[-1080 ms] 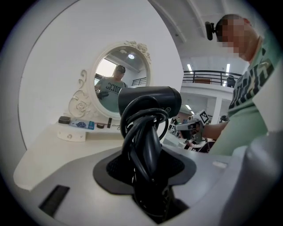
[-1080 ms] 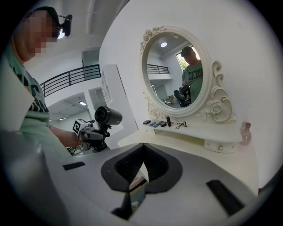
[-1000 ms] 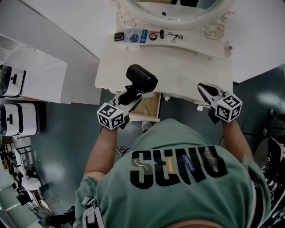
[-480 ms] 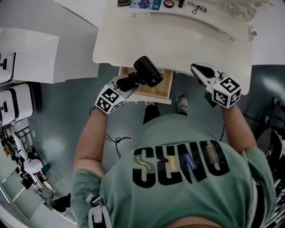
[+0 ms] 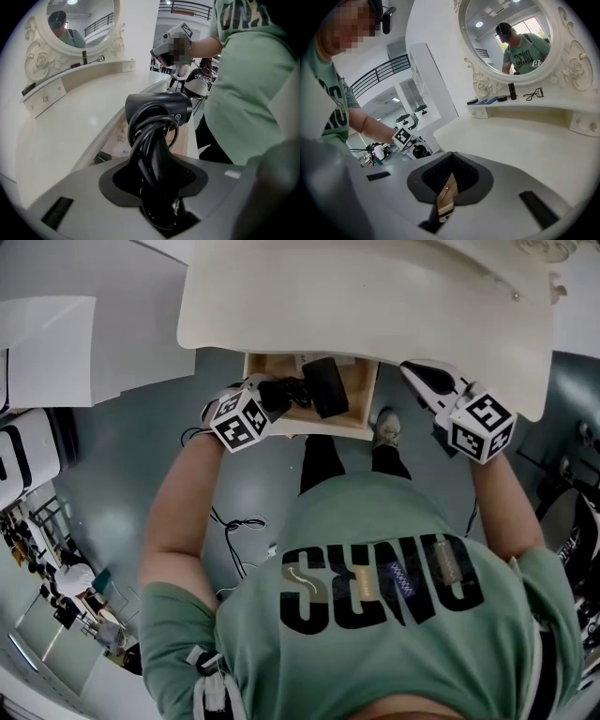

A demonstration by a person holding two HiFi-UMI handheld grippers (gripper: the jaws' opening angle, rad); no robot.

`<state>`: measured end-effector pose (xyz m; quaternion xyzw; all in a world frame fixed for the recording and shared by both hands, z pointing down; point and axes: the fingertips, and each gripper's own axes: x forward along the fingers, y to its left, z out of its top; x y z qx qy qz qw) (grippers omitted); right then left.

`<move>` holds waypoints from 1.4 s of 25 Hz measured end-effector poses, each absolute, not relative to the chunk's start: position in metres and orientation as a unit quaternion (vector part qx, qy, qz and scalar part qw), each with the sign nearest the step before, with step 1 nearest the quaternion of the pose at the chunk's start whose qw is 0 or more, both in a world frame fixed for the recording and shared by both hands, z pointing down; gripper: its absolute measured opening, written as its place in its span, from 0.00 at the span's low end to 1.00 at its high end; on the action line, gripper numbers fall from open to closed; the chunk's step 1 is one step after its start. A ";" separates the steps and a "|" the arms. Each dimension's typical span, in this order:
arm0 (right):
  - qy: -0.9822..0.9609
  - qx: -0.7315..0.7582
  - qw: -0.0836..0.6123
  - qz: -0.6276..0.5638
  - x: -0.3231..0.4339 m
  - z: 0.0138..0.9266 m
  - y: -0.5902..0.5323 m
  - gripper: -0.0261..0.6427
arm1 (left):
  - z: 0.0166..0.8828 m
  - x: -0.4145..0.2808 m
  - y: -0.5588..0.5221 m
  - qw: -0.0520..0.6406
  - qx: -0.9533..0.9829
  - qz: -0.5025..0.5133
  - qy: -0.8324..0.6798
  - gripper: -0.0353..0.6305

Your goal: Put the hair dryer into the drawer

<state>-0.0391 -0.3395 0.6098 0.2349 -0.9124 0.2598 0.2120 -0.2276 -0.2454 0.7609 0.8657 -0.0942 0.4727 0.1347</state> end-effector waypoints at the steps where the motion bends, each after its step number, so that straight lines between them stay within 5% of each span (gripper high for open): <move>1: -0.912 0.234 0.212 0.262 -0.041 0.613 -0.337 0.03 | 0.766 -0.227 -0.245 0.134 0.863 0.479 -0.087 0.32; 32: -0.891 0.258 0.218 0.304 -0.007 0.656 -0.312 0.03 | 0.862 -0.200 -0.260 0.103 0.816 0.568 -0.026 0.33; 35: -0.890 0.260 0.218 0.305 -0.005 0.655 -0.311 0.03 | 0.864 -0.200 -0.261 0.126 0.815 0.564 -0.039 0.44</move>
